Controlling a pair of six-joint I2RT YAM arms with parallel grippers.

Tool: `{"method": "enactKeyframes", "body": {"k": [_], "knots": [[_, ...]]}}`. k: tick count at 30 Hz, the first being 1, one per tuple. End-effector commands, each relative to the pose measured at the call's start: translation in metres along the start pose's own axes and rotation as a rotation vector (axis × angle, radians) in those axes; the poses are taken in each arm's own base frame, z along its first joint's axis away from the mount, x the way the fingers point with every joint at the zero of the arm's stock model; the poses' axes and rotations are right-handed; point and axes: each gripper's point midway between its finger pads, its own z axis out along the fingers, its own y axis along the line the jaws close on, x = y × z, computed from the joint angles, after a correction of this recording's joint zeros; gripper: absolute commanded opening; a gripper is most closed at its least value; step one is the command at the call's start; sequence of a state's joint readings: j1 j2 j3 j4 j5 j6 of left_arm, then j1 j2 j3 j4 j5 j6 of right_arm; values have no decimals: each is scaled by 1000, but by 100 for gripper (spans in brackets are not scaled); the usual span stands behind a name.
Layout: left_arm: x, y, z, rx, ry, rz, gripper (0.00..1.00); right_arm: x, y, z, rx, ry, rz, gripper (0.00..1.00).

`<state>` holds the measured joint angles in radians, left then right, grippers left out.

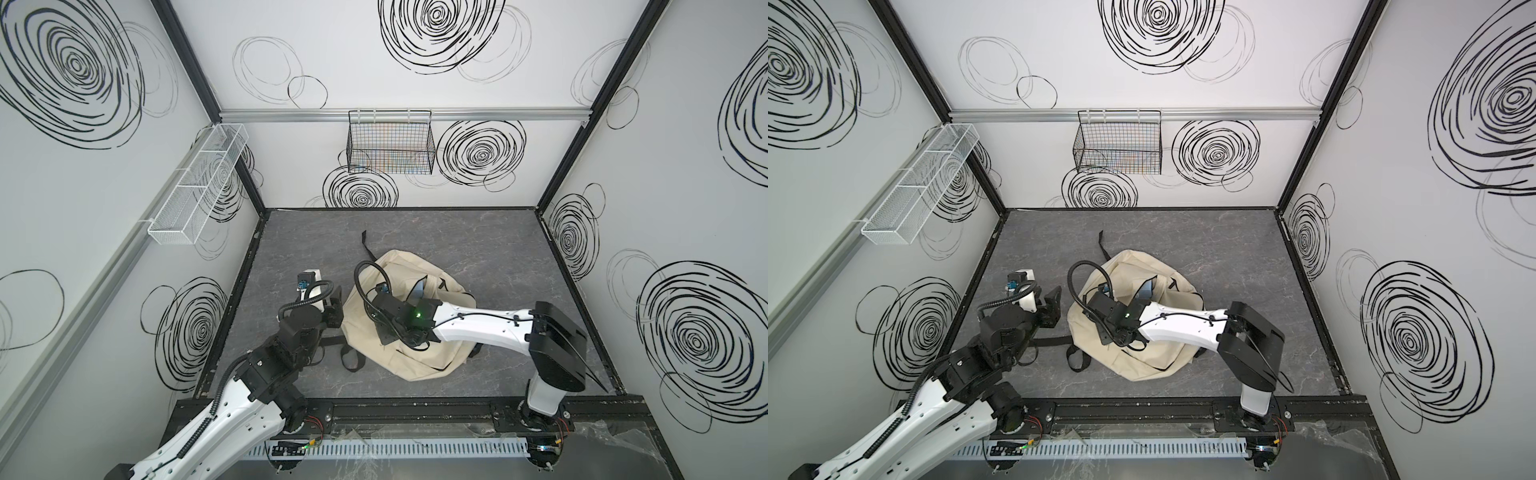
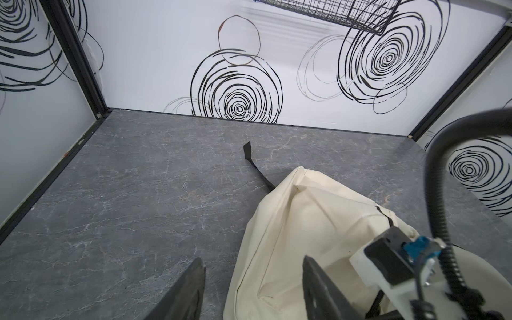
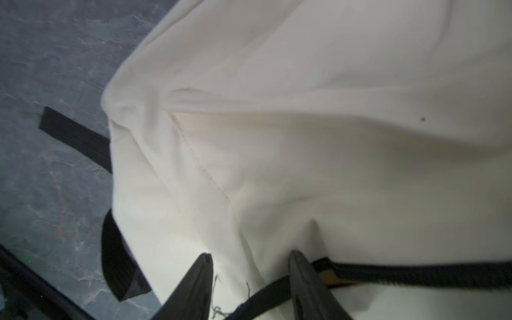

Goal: Pack books, pencil case, and school supplies into a backpack
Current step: Zip the student bag at the center of the table.

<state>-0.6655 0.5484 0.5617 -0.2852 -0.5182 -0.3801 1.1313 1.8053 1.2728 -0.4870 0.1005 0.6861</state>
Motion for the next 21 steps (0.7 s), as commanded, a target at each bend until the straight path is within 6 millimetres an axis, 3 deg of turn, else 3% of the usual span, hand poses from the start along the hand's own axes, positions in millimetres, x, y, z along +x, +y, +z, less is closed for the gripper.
{"method": "enactKeyframes", "body": {"k": [1, 10, 15, 21], "knots": [[-9, 2, -3, 0, -30, 9, 59, 15, -15, 3, 131, 59, -16, 49], [-6, 2, -2, 18, -31, 20, 60, 14, -8, -11, 196, 8, -154, 52], [-5, 0, 1, 26, -26, 11, 60, 21, -6, -5, 180, 32, -290, 61], [-2, -1, 4, 26, -19, 15, 60, 19, -11, -2, 230, 12, -385, 60]]}}
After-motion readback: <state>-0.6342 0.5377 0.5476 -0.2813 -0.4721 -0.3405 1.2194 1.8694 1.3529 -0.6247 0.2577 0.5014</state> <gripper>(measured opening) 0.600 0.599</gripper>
